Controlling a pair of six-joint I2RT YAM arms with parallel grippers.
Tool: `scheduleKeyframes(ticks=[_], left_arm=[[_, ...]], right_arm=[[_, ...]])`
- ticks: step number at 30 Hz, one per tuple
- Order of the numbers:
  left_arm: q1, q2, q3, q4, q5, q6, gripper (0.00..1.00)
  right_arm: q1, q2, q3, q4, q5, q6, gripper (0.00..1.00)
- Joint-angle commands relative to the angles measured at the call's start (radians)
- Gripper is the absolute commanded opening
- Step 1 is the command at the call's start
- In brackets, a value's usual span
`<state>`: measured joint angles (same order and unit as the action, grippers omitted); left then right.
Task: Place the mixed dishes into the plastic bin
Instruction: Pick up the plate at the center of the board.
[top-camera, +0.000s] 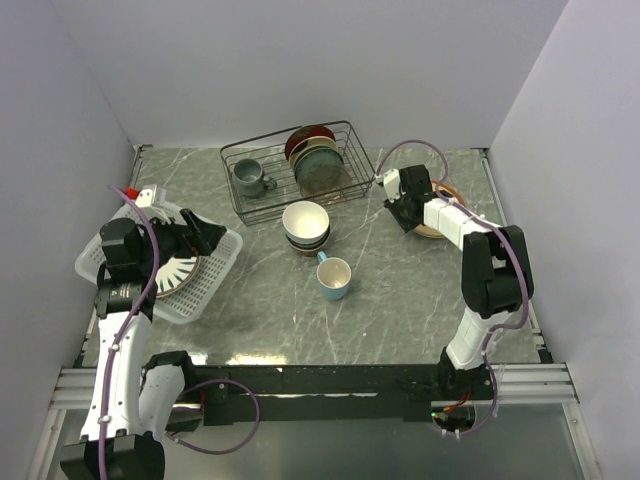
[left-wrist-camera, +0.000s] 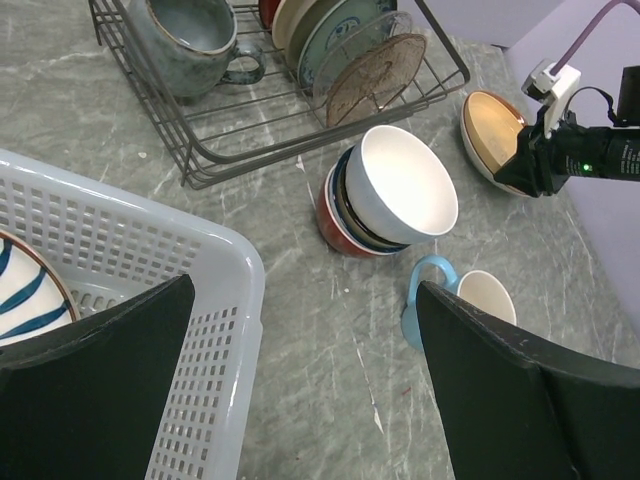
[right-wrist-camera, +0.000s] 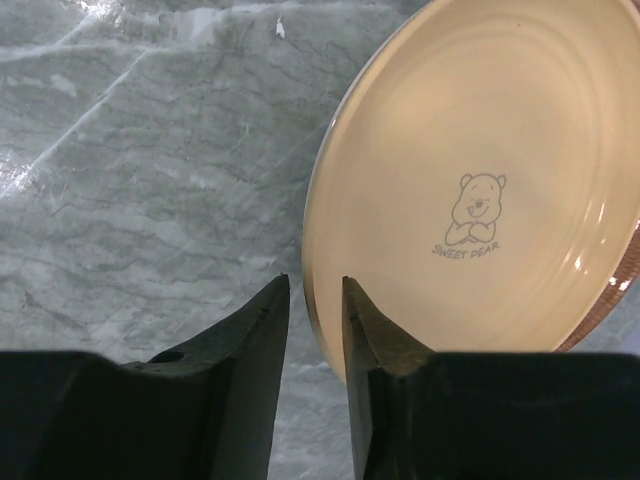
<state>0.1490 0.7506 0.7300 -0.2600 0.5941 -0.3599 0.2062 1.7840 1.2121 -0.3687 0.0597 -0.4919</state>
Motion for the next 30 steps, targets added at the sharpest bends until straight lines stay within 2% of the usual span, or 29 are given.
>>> scheduleKeyframes(ticks=[1, 5, 13, 19, 30], left_arm=[[-0.002, -0.007, 0.046, 0.016, -0.019, 0.027, 0.99], [0.000, -0.019, 0.042, 0.016, -0.043, 0.024, 0.99], [-0.002, 0.016, 0.035, 0.021, -0.053, -0.027, 0.99], [0.000, 0.052, 0.034, 0.027, 0.004, -0.022, 0.99], [-0.012, 0.098, 0.009, 0.091, 0.130, -0.054, 0.99]], right_arm=[[0.007, 0.021, 0.055, 0.020, 0.026, 0.006, 0.33], [0.006, 0.035, 0.069, 0.014, 0.032, 0.003, 0.28], [0.006, 0.002, 0.049, 0.027, 0.034, -0.013, 0.01], [0.004, -0.116, -0.008, 0.051, 0.035, -0.082, 0.00], [0.006, -0.388, -0.118, -0.042, -0.057, -0.290, 0.00]])
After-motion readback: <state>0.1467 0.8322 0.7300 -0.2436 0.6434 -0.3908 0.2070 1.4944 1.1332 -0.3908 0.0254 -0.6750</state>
